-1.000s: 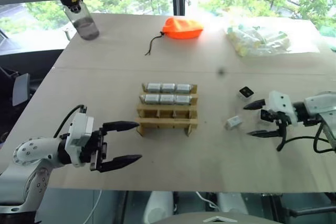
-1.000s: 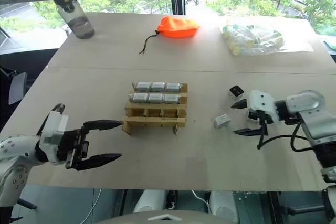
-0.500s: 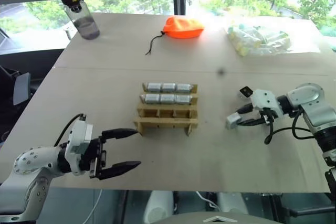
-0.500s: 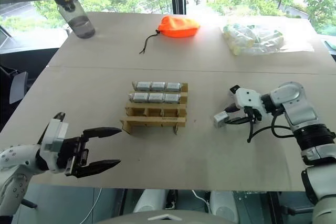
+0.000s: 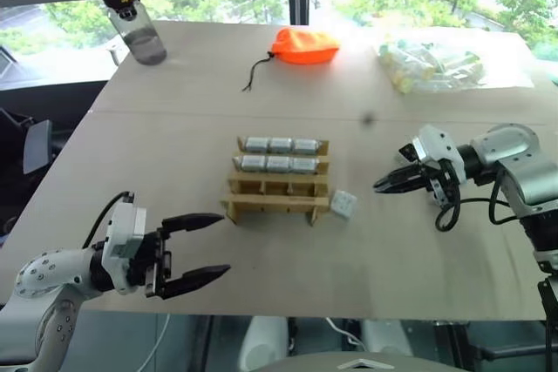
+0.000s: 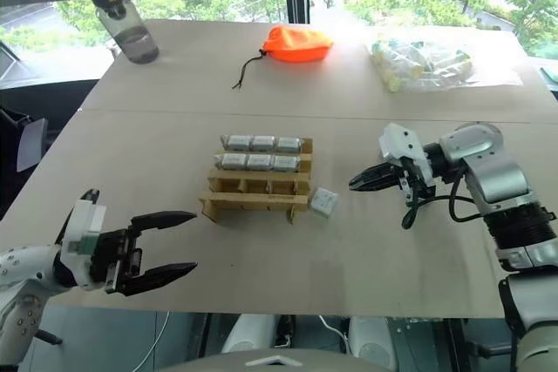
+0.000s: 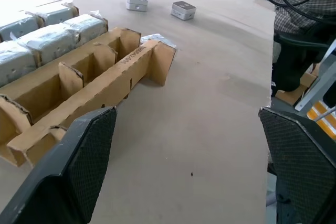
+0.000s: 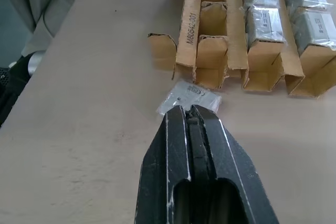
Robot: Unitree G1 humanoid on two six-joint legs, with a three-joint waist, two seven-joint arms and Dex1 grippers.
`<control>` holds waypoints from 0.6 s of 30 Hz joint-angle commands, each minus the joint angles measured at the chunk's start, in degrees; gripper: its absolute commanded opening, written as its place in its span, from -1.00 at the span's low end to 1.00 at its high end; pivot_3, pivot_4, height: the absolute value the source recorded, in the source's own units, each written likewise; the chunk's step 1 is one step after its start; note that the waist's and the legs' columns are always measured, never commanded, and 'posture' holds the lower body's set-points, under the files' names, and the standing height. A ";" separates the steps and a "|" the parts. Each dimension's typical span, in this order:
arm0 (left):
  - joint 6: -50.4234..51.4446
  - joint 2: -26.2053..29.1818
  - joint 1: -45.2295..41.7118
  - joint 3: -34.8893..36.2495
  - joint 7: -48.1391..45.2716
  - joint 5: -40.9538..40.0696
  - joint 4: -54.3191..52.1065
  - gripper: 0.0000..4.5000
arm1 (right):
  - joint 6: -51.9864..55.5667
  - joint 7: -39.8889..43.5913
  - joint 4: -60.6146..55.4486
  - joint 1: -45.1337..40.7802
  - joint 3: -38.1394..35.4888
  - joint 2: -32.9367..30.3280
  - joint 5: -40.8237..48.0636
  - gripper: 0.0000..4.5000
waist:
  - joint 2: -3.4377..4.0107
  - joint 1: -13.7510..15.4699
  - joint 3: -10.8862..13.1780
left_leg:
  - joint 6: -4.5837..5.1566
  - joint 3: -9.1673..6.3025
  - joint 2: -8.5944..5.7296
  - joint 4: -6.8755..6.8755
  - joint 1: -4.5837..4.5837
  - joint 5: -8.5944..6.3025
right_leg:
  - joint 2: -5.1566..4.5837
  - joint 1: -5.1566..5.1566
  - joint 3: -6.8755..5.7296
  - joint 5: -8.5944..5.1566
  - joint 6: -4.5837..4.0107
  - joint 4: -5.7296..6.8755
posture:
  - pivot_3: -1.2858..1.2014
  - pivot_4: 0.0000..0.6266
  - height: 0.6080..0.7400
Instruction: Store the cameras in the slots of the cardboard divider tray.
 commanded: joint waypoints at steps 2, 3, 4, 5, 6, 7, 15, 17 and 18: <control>-0.47 -0.12 0.02 1.43 -0.03 -0.89 -0.95 1.00 | -3.14 -0.98 -0.16 0.66 -1.09 -0.19 -1.92 -0.99 | 0.00 -0.16 0.00 | 0.00 0.03 0.00 0.00 0.01 0.00 | 0.00 -0.01 0.02 0.00 0.00 0.01 | 0.03 -0.52 0.78; -0.45 -0.12 -0.08 1.40 0.01 -0.88 -0.90 1.00 | -4.24 -1.42 0.11 0.61 -0.88 0.03 -2.80 -0.99 | 0.01 -0.17 0.01 | 0.00 0.02 0.01 -0.01 0.01 0.00 | 0.02 -0.01 0.02 0.00 0.00 0.01 | 0.03 -0.52 0.78; -0.46 -0.12 -0.28 1.29 0.08 -0.78 -0.76 1.00 | -4.54 -1.76 0.70 0.48 -0.38 0.14 -3.76 -0.81 | 0.01 -0.20 0.01 | 0.00 0.02 0.02 -0.01 0.02 0.00 | 0.04 -0.01 0.02 0.00 0.00 0.02 | 0.03 -0.52 0.78; -0.47 -0.13 -0.46 1.16 0.14 -0.69 -0.65 1.00 | -4.66 -1.93 1.22 0.37 -0.03 0.21 -4.37 -0.76 | 0.01 -0.23 0.01 | 0.00 0.03 0.02 -0.01 0.02 0.00 | 0.04 -0.01 0.02 0.00 0.00 0.02 | 0.03 -0.52 0.78; -0.60 -0.11 -0.54 1.09 0.16 -0.47 -0.55 1.00 | -4.53 -2.07 1.64 0.45 0.18 0.32 -4.75 -0.62 | 0.00 -0.23 0.01 | 0.00 0.03 0.03 0.00 0.03 0.00 | 0.06 -0.01 0.03 0.00 0.00 0.03 | 0.03 -0.52 0.78; -0.65 -0.11 -0.71 1.01 0.17 -0.36 -0.41 1.00 | -3.95 -2.00 1.91 0.80 0.48 0.39 -4.96 -0.39 | 0.01 -0.23 0.01 | 0.00 0.03 0.03 0.00 0.04 0.00 | 0.06 -0.01 0.03 0.00 0.00 0.03 | 0.03 -0.52 0.78; -1.01 -0.40 0.42 1.64 -0.04 -0.09 -0.26 1.00 | 9.24 -12.46 -9.80 10.34 1.69 4.46 -3.76 0.99 | -0.01 -0.15 -0.01 | -0.01 0.01 0.04 -0.01 -0.01 0.00 | 0.05 -0.01 0.00 0.00 0.00 0.01 | 0.03 -0.52 0.78; -1.07 -0.42 0.81 1.75 -0.03 -0.12 -0.40 1.00 | 13.27 -16.22 -13.19 12.76 1.61 5.96 -3.49 0.99 | -0.02 -0.16 -0.01 | -0.01 0.01 0.05 -0.02 0.01 0.00 | 0.05 -0.01 0.00 0.00 0.00 0.02 | 0.03 -0.52 0.78; -1.02 -0.37 0.91 1.82 0.01 -0.22 -0.46 1.00 | 14.78 -18.25 -14.70 13.84 1.61 6.91 -3.53 0.99 | -0.02 -0.16 -0.01 | -0.01 0.01 0.05 -0.02 -0.02 0.00 | 0.05 -0.02 0.00 0.00 0.00 0.02 | 0.03 -0.52 0.78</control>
